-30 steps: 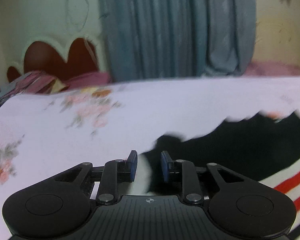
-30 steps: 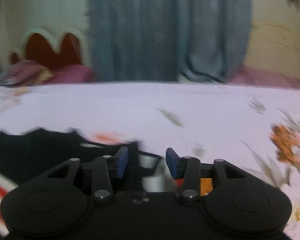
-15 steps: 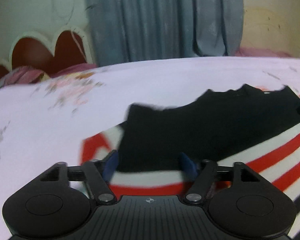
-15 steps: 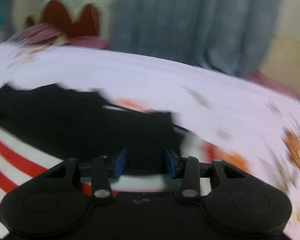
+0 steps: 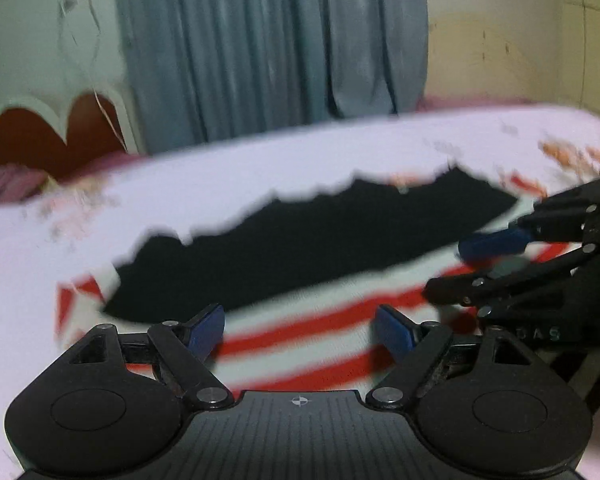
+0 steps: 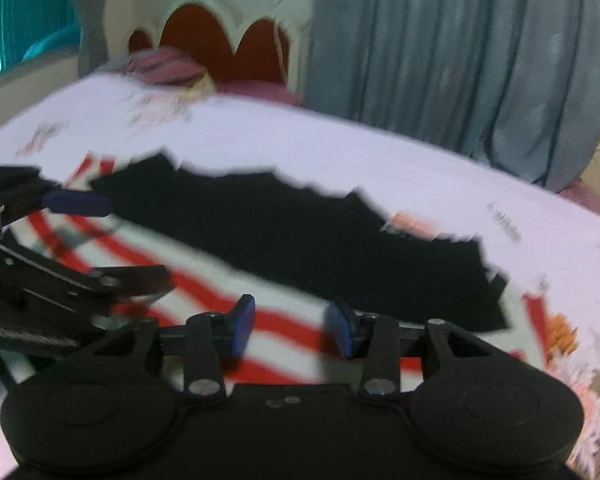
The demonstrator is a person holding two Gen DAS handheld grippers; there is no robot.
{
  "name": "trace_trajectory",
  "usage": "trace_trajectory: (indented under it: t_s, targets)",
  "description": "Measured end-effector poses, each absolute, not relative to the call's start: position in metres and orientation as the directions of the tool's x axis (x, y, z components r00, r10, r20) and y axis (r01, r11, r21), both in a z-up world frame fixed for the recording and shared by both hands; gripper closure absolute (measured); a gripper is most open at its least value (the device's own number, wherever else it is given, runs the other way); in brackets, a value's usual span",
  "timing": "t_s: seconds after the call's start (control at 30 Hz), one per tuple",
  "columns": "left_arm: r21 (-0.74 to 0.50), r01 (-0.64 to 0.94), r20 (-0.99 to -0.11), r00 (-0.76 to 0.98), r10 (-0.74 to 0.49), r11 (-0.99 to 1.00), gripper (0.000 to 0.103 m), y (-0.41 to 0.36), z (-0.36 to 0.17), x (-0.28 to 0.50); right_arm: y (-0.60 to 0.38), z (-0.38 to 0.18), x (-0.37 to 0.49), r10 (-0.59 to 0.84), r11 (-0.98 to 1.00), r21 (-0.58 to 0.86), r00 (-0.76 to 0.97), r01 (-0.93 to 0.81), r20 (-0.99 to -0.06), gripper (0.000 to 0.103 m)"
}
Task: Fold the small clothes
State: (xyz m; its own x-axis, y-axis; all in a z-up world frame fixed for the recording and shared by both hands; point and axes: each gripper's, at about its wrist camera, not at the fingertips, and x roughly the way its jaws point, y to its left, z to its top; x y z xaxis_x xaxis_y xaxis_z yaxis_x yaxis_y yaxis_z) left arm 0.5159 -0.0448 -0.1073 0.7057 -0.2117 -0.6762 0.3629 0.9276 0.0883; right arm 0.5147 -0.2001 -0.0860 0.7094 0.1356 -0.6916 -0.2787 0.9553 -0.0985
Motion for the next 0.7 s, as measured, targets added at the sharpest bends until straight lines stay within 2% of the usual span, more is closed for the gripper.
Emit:
trace_trajectory:
  t_s: [0.13, 0.23, 0.3, 0.4, 0.47, 0.57, 0.63, 0.7]
  targets:
    - [0.084, 0.342, -0.673, 0.712, -0.2, 0.936, 0.02, -0.017, -0.112, 0.506, -0.218, -0.09, 0.496, 0.11, 0.954, -0.126, 0.711, -0.27, -0.695, 0.059]
    - [0.097, 0.26, -0.668, 0.733, -0.131, 0.961, 0.019, 0.029, -0.115, 0.496, -0.265, -0.087, 0.479, 0.019, 0.982, -0.12, 0.705, -0.147, -0.709, 0.059]
    - [0.038, 0.232, -0.671, 0.726, -0.147, 0.972, 0.017, 0.055, -0.117, 0.49, -0.295, -0.089, 0.464, 0.016, 0.994, -0.065, 0.693, -0.092, -0.721, 0.06]
    - [0.101, 0.212, -0.67, 0.737, -0.091, 0.972, 0.018, 0.038, -0.11, 0.486, -0.288, -0.087, 0.457, -0.029, 0.987, -0.129, 0.692, -0.093, -0.721, 0.061]
    - [0.083, 0.233, -0.649, 0.751, -0.125, 0.969, 0.018, 0.022, -0.1, 0.476, -0.27, -0.076, 0.454, -0.027, 0.99, -0.118, 0.713, -0.079, -0.701, 0.064]
    - [0.063, 0.29, -0.633, 0.751, -0.187, 0.955, 0.018, -0.012, -0.093, 0.458, -0.239, -0.069, 0.444, 0.054, 0.988, -0.071, 0.735, -0.138, -0.676, 0.066]
    - [0.064, 0.332, -0.643, 0.735, -0.216, 0.941, 0.018, -0.031, -0.096, 0.448, -0.215, -0.078, 0.44, 0.1, 0.976, -0.07, 0.713, -0.205, -0.694, 0.066]
    - [0.063, 0.361, -0.674, 0.703, -0.228, 0.93, 0.018, -0.043, -0.104, 0.437, -0.199, -0.094, 0.433, 0.067, 0.969, -0.117, 0.684, -0.22, -0.726, 0.065]
